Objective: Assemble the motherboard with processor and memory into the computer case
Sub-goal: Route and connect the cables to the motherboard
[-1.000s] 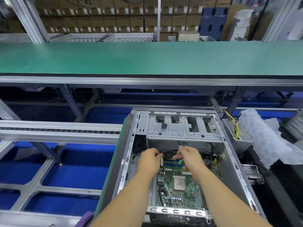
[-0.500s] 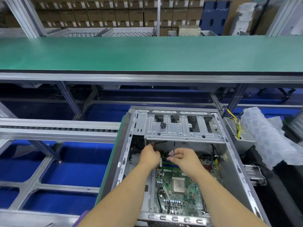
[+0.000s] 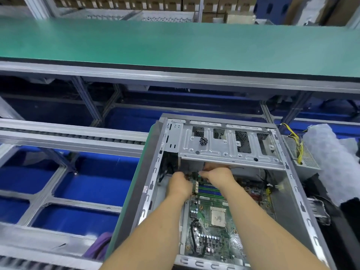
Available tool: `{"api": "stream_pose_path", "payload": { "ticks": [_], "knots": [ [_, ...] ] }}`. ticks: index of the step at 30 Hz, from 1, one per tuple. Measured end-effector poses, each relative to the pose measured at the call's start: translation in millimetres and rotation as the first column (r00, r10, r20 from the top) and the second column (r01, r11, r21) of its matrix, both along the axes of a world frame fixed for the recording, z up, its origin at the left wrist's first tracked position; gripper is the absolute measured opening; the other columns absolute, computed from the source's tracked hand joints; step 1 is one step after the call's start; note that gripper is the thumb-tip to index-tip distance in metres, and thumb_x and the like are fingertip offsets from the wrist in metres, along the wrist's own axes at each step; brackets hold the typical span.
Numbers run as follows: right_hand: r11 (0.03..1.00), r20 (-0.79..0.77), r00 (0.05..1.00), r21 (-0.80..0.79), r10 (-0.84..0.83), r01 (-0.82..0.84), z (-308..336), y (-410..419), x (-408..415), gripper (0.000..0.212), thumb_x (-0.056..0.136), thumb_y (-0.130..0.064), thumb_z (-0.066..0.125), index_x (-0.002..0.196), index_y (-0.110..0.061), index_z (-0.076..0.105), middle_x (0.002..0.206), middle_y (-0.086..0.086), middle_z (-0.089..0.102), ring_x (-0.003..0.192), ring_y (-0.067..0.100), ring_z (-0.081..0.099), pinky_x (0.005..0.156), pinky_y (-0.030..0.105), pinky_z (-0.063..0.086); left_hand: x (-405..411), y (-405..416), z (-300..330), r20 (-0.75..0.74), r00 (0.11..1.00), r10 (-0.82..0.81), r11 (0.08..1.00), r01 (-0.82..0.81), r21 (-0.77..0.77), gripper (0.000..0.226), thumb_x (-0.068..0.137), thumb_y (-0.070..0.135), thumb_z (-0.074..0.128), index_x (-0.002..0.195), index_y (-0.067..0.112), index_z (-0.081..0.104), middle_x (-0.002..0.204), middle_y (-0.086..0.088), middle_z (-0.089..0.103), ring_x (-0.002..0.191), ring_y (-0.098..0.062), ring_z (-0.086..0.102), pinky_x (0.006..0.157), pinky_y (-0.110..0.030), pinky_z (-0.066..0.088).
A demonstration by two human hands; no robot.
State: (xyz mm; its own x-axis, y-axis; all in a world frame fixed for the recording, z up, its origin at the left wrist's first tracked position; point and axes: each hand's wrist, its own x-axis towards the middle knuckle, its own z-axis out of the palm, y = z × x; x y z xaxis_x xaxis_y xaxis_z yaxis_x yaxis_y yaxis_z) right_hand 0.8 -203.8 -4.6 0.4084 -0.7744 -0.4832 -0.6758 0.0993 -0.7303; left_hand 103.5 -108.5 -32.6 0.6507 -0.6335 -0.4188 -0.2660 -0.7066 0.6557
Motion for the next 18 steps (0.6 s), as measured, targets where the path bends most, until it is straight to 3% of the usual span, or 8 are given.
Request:
{"api": "stream_pose_path", "payload": {
  "ticks": [4,8,11,15,18],
  "knots": [
    [0.998,0.025,0.998,-0.019,0.053,-0.052,-9,-6,-1,0.022,0.088,-0.029,0.076,0.072,-0.034,0.062,0.074,-0.015,0.061,0.072,0.006,0.057,0.068,0.018,0.045,-1,-1,-3,-0.040,0.999,0.033,0.999,-0.034,-0.035,0.008,0.095,0.009,0.054,0.097,0.013,0.060,0.089,-0.004,0.064,0.083,-0.022,0.059,0.072,-0.029,0.046],
    [0.991,0.083,0.996,0.124,0.041,-0.051,-13,-12,-7,0.004,0.089,-0.027,0.077,0.089,-0.024,0.074,0.087,-0.002,0.074,0.076,0.010,0.063,0.071,0.024,0.046,0,-1,-6,-0.082,0.995,0.064,0.997,-0.068,-0.042,0.027,0.096,0.010,0.053,0.121,0.015,0.061,0.098,-0.002,0.064,0.088,-0.023,0.059,0.074,-0.029,0.047],
    [0.976,0.071,0.992,0.185,0.103,-0.115,-11,-16,-8,0.010,0.091,-0.028,0.074,0.096,-0.020,0.075,0.082,-0.003,0.067,0.073,0.012,0.056,0.075,0.026,0.045,-1,-1,-5,-0.074,0.996,0.047,0.999,-0.048,-0.019,0.036,0.097,0.013,0.052,0.132,0.018,0.057,0.118,-0.006,0.066,0.103,-0.028,0.061,0.090,-0.036,0.052],
    [0.968,0.091,0.992,0.229,0.083,-0.102,-11,-18,-7,0.019,0.090,-0.034,0.075,0.099,-0.017,0.075,0.071,-0.007,0.064,0.060,0.005,0.053,0.073,0.025,0.044,-3,-1,-2,-0.058,0.998,0.018,1.000,-0.018,-0.010,0.035,0.096,0.014,0.053,0.130,0.019,0.056,0.122,-0.006,0.065,0.107,-0.028,0.062,0.095,-0.044,0.053],
    [0.963,0.133,0.987,0.241,0.086,-0.117,-11,-17,-7,0.015,0.089,-0.031,0.077,0.097,-0.019,0.078,0.081,-0.006,0.075,0.072,0.007,0.058,0.077,0.024,0.048,-4,0,0,-0.046,0.999,0.011,1.000,-0.011,-0.008,0.034,0.094,0.011,0.050,0.126,0.018,0.057,0.119,-0.006,0.065,0.104,-0.028,0.062,0.093,-0.043,0.054]
  ]
}}
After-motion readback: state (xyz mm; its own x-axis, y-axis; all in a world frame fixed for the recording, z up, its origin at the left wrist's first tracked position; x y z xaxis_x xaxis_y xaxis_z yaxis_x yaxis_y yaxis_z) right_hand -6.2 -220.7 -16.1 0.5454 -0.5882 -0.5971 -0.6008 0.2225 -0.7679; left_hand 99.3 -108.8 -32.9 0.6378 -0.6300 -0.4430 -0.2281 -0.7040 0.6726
